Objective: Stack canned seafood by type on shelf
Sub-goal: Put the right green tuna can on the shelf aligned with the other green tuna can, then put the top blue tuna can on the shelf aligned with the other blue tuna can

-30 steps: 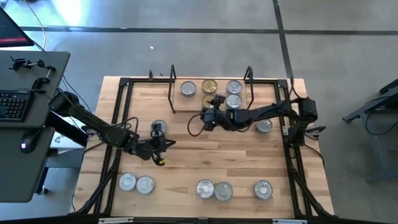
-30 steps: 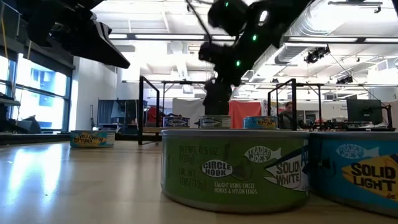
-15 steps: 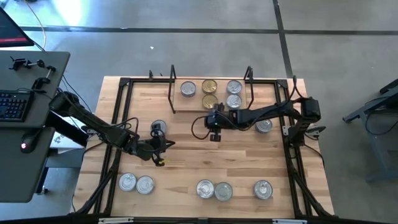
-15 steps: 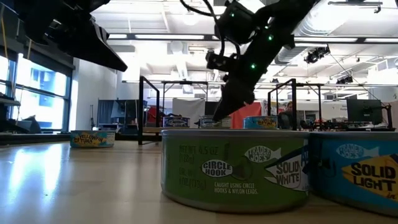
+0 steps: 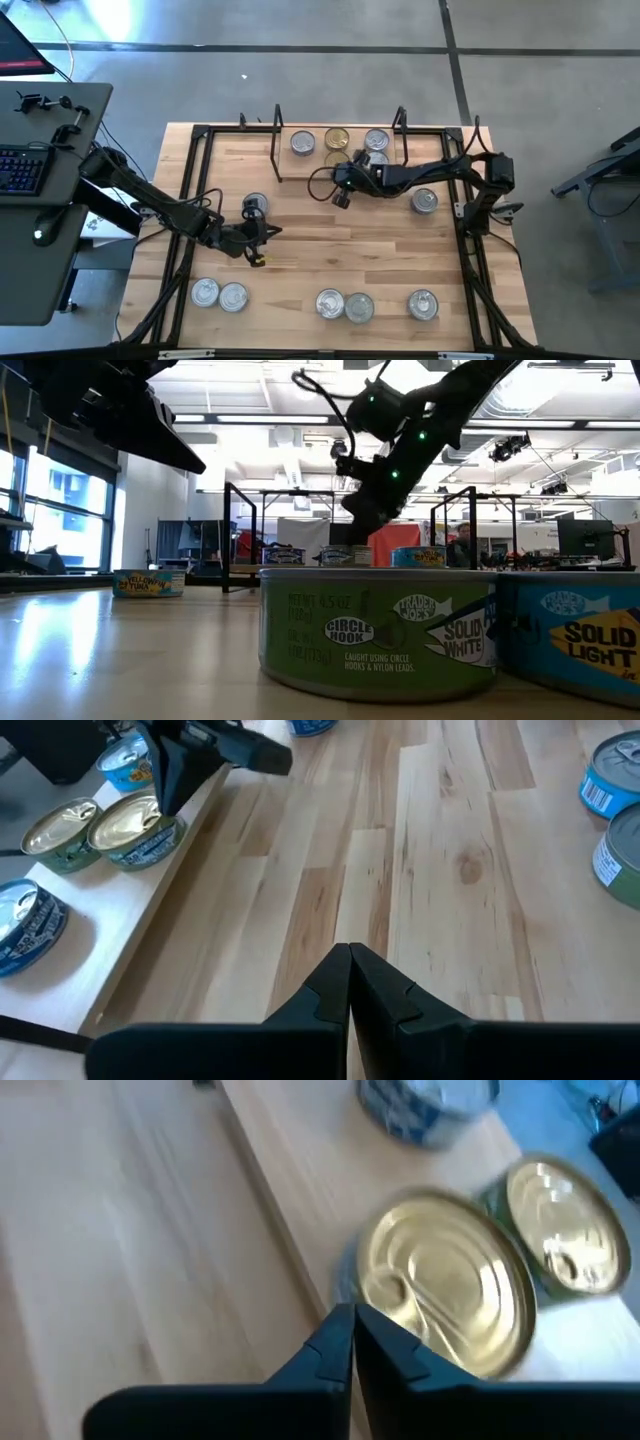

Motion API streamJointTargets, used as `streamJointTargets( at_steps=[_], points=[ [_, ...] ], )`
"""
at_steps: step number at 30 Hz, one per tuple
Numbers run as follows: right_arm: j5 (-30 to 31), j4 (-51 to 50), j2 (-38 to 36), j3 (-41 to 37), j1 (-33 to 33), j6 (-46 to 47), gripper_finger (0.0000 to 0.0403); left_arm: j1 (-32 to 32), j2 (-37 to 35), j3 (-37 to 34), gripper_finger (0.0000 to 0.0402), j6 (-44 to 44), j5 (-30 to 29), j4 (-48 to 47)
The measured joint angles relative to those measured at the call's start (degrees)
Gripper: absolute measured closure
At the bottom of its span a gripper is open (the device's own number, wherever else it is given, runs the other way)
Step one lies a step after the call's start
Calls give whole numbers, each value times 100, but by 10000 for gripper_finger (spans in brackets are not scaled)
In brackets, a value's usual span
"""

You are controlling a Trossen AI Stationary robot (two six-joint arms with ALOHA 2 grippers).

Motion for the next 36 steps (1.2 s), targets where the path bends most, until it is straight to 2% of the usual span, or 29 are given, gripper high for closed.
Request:
streamJointTargets(
  at_steps=[6, 12, 16, 21, 24, 29, 36],
  points=[
    [-4, -262, -381, 0, 491, 142, 402, -73, 0, 0, 401, -157, 28, -9],
    [-21, -1720, -1088, 0, 1296, 866, 402, -155, 0, 0, 401, -155, 28, -1],
    [-19, -3282, -1432, 0, 1784, 1987, 402, -153, 0, 0, 401, -213, 28, 30],
    [-202, -5827, -1513, -13, 2307, 4321, 403, -153, 0, 0, 401, -249, 28, 97],
    [-201, -6724, -1535, -311, 2468, 5349, 403, -153, 2, 0, 401, -146, 28, 131],
    [-279, -6562, -1790, -1294, 2302, 5692, 403, -153, 4, 0, 401, -46, 28, 164],
    [526, -5811, -1965, -2081, 1736, 6133, 403, -145, 4, 0, 401, 5, 28, 173]
  ],
)
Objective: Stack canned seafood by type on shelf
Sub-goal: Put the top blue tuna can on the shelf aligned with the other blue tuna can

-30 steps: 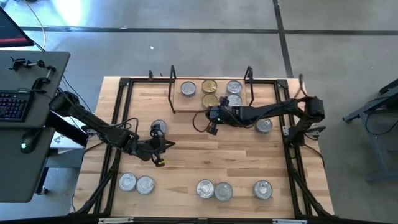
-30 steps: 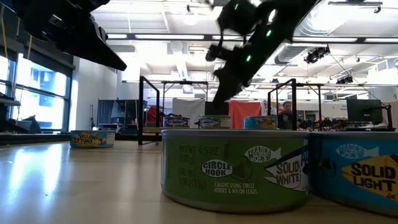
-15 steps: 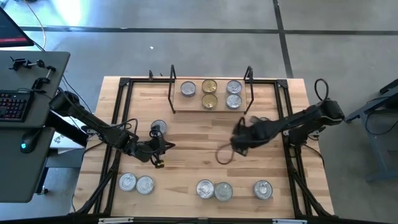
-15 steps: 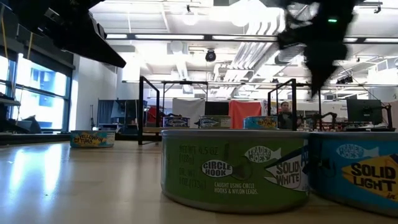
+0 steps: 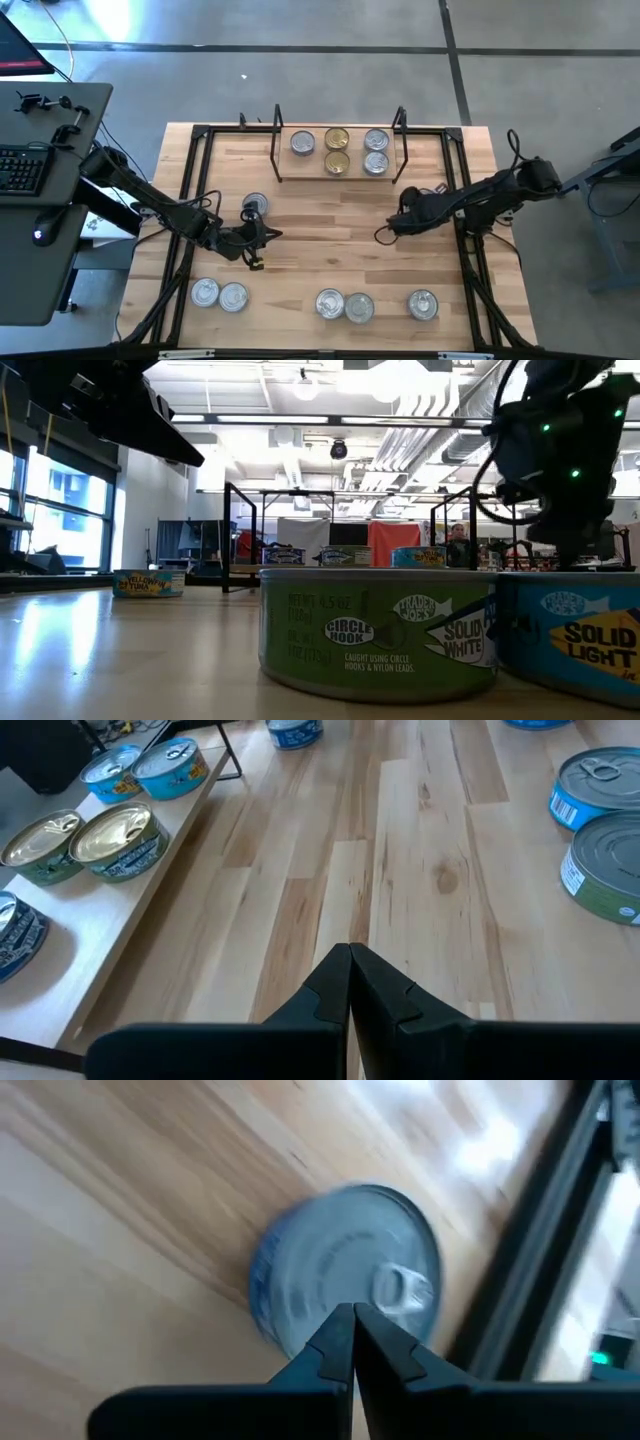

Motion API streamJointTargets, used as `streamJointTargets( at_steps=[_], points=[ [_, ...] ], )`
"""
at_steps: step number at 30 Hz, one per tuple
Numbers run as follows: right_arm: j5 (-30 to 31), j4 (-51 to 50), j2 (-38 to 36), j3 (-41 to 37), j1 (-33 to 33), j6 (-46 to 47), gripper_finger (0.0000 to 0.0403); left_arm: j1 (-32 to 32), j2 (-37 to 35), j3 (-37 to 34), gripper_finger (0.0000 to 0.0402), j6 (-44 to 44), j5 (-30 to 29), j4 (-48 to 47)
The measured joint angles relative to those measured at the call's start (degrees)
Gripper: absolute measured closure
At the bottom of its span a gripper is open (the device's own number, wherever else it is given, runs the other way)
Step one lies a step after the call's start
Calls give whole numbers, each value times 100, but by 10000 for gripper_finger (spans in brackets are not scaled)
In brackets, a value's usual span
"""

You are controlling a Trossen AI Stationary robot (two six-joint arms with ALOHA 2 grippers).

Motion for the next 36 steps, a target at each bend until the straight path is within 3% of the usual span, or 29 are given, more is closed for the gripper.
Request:
streamJointTargets(
  at_steps=[7, 14, 17, 20, 24, 30, 33, 36],
  points=[
    [-295, 1294, -5, -213, -515, -961, 403, 55, 0, 0, 401, 4, -57, 113],
    [-946, 2787, 20, 287, -331, -1734, 403, 51, 0, -1, 401, 56, -66, 308],
    [-1356, 4258, 20, 420, -152, -2795, 403, 51, 0, 0, 401, 55, -66, 308],
    [-1340, 5332, 20, 560, 191, -4018, 403, 49, 1, -1, 401, 55, -64, 306],
    [-762, 4783, 17, 934, 414, -4037, 403, 49, 2, 0, 401, 52, -63, 306],
    [-383, 2776, 17, 970, 217, -2511, 403, 49, 1, -1, 401, 51, -63, 302],
    [-341, 2736, 17, 685, 118, -2237, 403, 49, 0, -1, 401, 52, -61, 303],
    [-566, 3310, 47, 399, 21, -2225, 403, 49, 0, 0, 401, 52, -63, 304]
  ],
)
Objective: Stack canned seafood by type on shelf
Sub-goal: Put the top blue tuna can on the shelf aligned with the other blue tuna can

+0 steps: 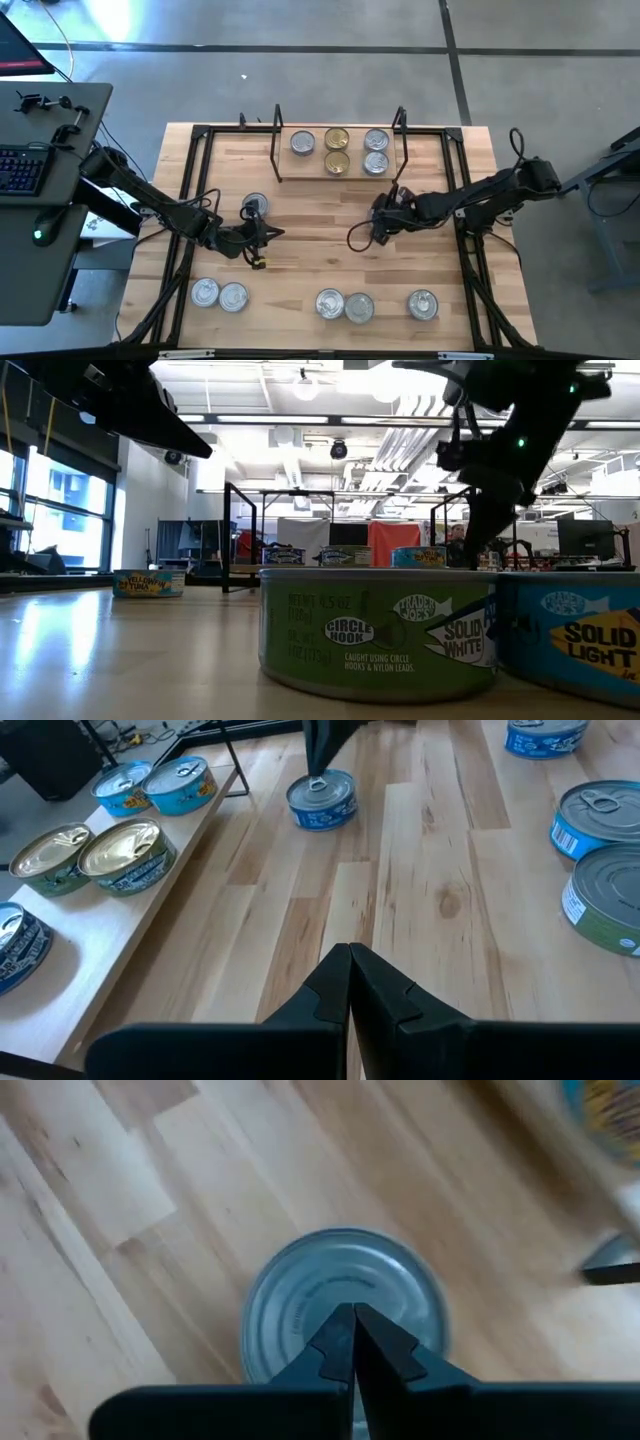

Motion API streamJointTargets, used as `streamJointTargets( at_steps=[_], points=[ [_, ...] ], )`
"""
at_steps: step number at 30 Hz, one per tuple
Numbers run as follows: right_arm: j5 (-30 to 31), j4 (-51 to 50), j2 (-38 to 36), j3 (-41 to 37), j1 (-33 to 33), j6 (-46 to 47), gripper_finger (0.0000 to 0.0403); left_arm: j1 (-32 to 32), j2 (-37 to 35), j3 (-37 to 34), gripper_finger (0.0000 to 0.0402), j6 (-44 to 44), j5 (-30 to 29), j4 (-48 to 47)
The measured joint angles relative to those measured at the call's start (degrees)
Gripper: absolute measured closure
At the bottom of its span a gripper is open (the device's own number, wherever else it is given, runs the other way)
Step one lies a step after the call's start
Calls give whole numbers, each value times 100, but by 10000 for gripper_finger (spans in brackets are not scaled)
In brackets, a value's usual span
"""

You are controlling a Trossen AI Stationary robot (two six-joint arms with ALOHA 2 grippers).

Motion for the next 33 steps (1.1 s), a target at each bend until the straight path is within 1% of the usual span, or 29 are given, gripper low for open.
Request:
streamJointTargets(
  at_steps=[4, 8, 12, 16, 19, 21, 23, 26, 28, 30, 33],
  points=[
    [-176, 821, 128, -245, -127, -17, 403, 0, 1, -1, 401, 0, 1, 2],
    [-342, 1672, 551, -221, -190, -254, 403, 0, 4, -2, 401, 71, 1, 77],
    [-472, 2588, 1228, 81, -281, -488, 403, 0, 4, -4, 401, 143, 6, 230],
    [-588, 2939, 1709, 597, -179, -1257, 403, 0, 4, -4, 401, 149, 8, 259],
    [-590, 2975, 1726, 1083, -43, -1876, 403, 0, 4, -4, 401, 149, 8, 263],
    [-476, 2707, 1665, 1383, 28, -2171, 403, 0, 4, -4, 401, 147, 8, 265],
    [-397, 2119, 1659, 1664, 66, -2256, 403, 0, 4, -4, 401, 146, 19, 269],
    [-299, 1028, 1664, 1952, 61, -1936, 403, 0, 17, -4, 401, 115, 22, 266],
    [-286, 572, 1664, 1956, 12, -1618, 403, -1, 30, -4, 401, 109, 27, 255],
    [-311, 380, 1664, 1813, -39, -1418, 403, -1, 74, -4, 401, 107, 24, 273],
    [-652, 767, 1698, 1467, -102, -1369, 403, 5, 201, -4, 401, 129, 28, 320]
  ],
)
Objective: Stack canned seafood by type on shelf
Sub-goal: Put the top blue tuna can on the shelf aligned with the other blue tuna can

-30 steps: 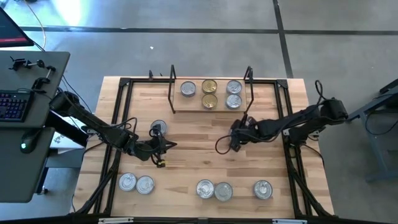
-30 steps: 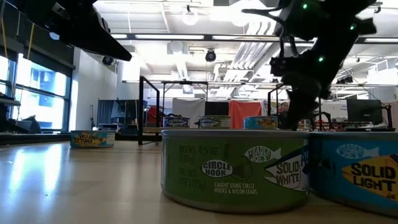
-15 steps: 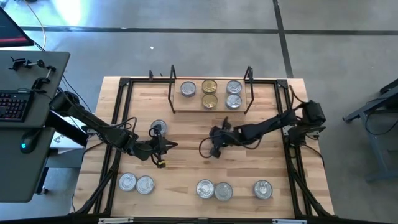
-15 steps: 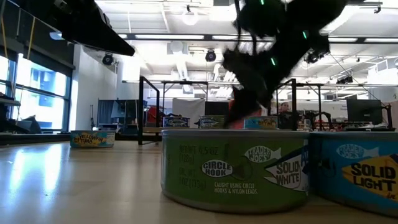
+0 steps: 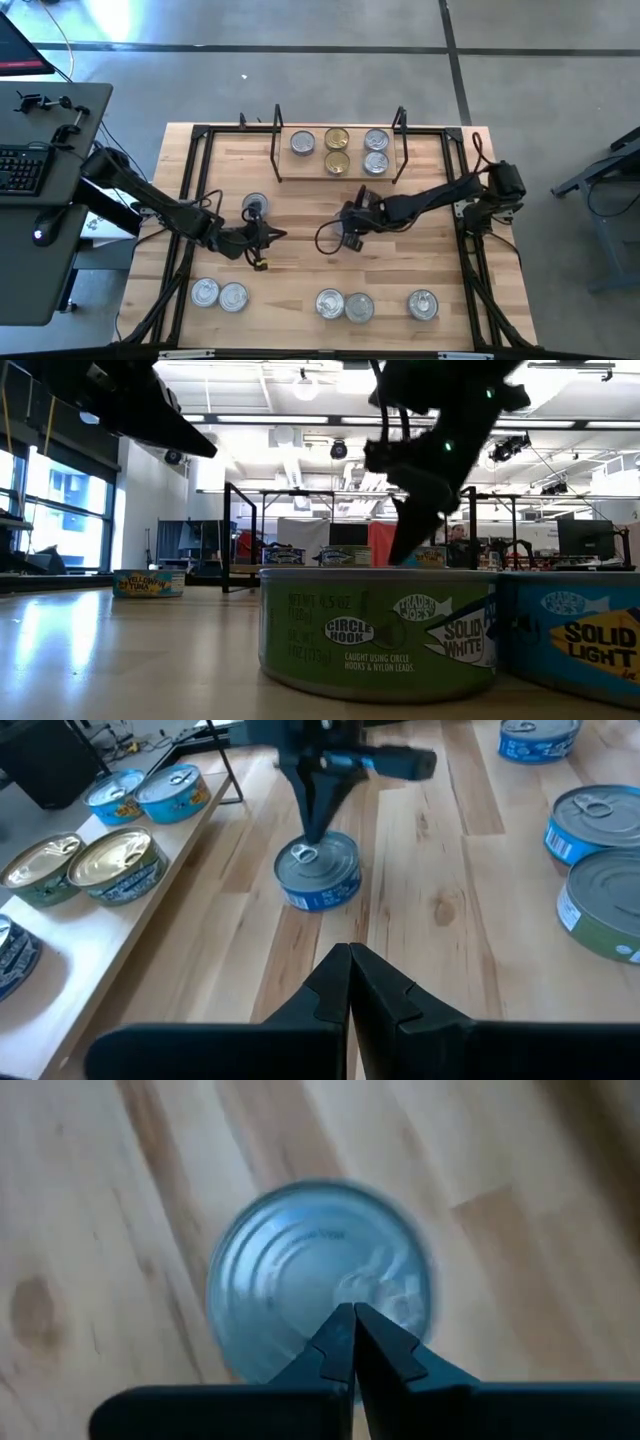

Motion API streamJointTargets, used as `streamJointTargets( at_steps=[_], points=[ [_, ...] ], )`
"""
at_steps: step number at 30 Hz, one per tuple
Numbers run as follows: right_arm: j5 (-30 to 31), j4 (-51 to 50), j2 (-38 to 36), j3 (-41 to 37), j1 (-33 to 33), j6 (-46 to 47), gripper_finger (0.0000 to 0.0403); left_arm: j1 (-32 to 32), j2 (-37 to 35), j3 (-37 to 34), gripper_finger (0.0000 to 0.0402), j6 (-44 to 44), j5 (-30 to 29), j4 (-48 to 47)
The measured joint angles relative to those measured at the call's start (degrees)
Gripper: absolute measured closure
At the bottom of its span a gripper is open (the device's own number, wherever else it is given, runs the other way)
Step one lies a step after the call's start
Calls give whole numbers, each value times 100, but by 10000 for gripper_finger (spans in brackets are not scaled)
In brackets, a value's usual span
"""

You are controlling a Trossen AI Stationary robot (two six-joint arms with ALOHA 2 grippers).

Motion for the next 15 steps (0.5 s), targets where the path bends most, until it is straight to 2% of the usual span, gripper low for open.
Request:
streamJointTargets(
  at_steps=[5, 10, 15],
  points=[
    [-627, 1459, 330, -250, -59, 194, 403, 26, 352, 0, 401, 379, 4, 435],
    [-687, 3242, 1024, 1, -135, 416, 403, 27, 675, 0, 401, 893, 5, 1014],
    [-611, 3722, 1178, 319, -117, -307, 403, 28, 821, 0, 401, 875, 167, 1012]
  ],
)
